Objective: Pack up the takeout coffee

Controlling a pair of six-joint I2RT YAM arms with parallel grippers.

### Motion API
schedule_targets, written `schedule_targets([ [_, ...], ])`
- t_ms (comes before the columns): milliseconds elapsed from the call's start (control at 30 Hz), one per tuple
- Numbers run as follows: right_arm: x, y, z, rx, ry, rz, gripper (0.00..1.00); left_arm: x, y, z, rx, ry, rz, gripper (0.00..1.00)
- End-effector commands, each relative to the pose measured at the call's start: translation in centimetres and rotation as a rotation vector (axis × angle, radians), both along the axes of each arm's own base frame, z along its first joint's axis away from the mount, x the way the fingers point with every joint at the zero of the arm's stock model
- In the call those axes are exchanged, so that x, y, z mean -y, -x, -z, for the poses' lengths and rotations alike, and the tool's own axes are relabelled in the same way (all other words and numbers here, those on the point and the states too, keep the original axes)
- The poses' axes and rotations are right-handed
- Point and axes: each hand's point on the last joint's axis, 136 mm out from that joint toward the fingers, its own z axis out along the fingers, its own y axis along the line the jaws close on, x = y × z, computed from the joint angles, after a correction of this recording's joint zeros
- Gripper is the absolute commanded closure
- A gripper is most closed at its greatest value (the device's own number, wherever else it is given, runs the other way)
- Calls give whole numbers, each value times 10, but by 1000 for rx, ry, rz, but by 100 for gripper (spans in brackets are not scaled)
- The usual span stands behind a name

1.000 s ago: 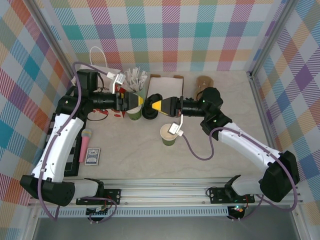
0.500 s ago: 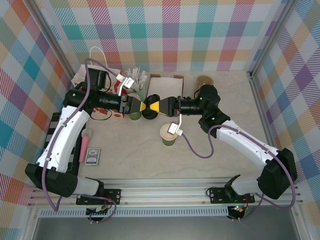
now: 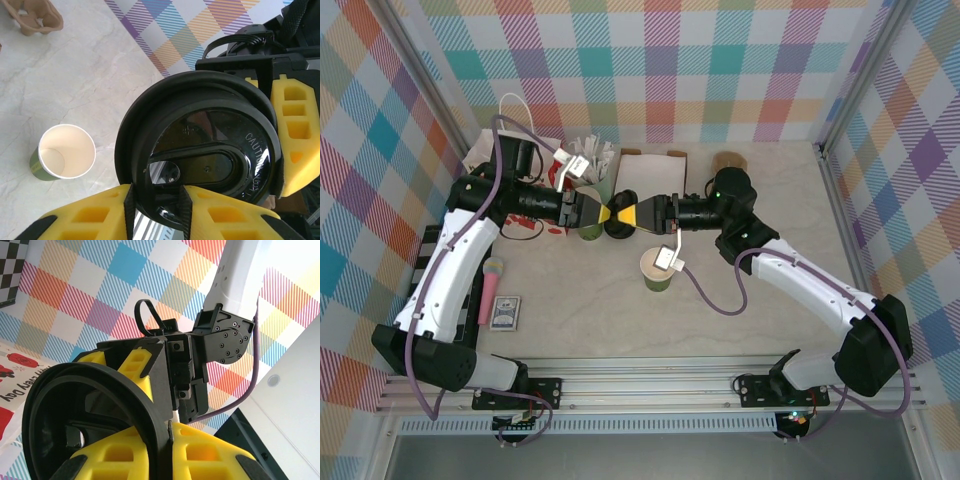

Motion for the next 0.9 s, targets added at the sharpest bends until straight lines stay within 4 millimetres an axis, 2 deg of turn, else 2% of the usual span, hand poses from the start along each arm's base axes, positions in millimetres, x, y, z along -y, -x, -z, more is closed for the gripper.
schedule_targets([
  [0,0,19,-8,23,0,-72,100,9,4,-18,46,55,53,65],
  [133,1,20,-5,18,10,-70,100,8,6,-22,62,62,64,65],
  [367,1,24,-9,14,-8,-76,100,10,3,-15,28,59,65,67],
  [533,-1,26,-11,13,-7,-84,100,12,8,-16,26,87,111,84],
  [667,-3,22,-9,9,0,-75,100,13,18,-19,43,110,154,88],
  [800,-4,22,-8,2,5,-75,100,15,21,-19,36,119,170,100],
  [867,-4,21,-7,-3,8,-68,100,16,23,-20,51,118,173,100],
])
